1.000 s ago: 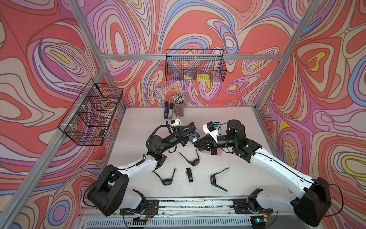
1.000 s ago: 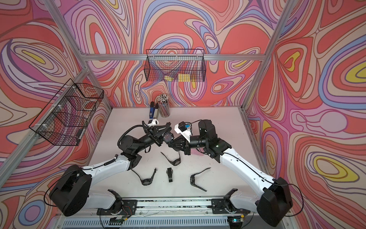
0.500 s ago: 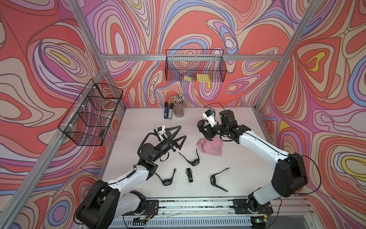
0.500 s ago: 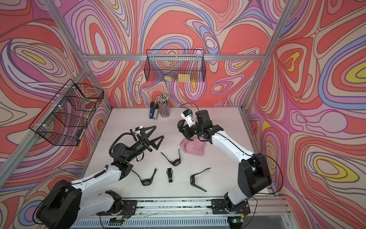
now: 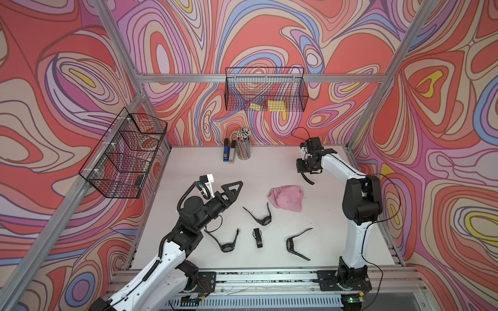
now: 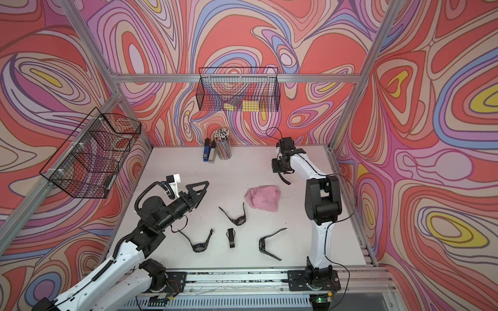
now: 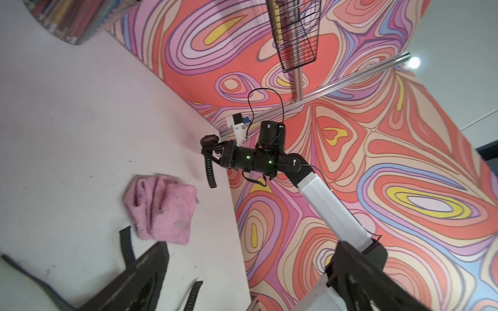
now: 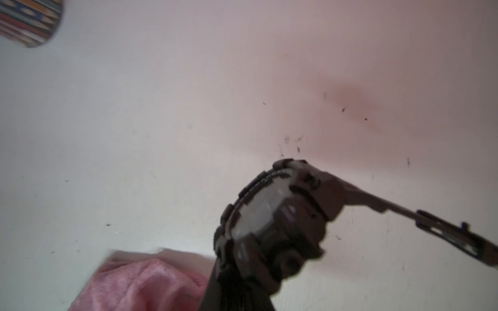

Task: Wipe the watch dial
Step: Place the watch at the center of the board.

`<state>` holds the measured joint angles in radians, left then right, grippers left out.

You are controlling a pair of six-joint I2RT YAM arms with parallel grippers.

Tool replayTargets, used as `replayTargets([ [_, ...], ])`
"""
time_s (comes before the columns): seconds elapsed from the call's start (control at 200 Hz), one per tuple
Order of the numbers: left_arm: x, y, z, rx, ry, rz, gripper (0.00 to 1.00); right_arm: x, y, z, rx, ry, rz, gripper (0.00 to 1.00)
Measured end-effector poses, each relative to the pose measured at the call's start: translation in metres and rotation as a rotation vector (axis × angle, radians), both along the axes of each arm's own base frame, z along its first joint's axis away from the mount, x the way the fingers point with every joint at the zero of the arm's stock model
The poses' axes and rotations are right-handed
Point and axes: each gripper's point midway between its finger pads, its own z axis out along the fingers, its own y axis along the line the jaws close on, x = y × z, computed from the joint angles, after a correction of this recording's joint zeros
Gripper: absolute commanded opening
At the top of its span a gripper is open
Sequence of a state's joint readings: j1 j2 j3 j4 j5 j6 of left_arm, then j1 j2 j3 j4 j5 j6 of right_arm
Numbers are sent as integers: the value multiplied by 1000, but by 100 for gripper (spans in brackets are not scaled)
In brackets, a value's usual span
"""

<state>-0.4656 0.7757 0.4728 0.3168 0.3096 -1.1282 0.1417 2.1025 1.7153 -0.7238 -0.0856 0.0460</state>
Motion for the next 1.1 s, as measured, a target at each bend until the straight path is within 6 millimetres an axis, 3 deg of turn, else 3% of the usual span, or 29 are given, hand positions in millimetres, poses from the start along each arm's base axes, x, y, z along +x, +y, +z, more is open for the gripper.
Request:
replayTargets([
  [0.105,-2,-1,-24,113,29,-21,92,-5,-13,-32,-38,93,-25,0],
  [0.195,-4,-3,-29,197,30,-56,92,-13,-17,-51,-62,154,-30,0],
  [0.381,-7,-6,-14,325,-31,-109,91,-11,-19,-51,-76,164,-32,0],
  [0.481,-8,-6,-16,401,-32,-136,87,-11,-21,-52,-82,164,-32,0],
  [0.626,-12,-9,-32,506,-3,-196,80,-10,-21,-52,-82,164,-33,16],
  [0.821,-23,-19,-52,613,24,-289,79,-14,-22,-53,-92,180,-31,38],
  [0.966,-31,-31,-58,689,13,-352,79,-16,-25,-54,-107,186,-32,48],
  [1.097,-32,-43,-61,755,-2,-397,77,-18,-30,-46,-128,181,-40,67],
])
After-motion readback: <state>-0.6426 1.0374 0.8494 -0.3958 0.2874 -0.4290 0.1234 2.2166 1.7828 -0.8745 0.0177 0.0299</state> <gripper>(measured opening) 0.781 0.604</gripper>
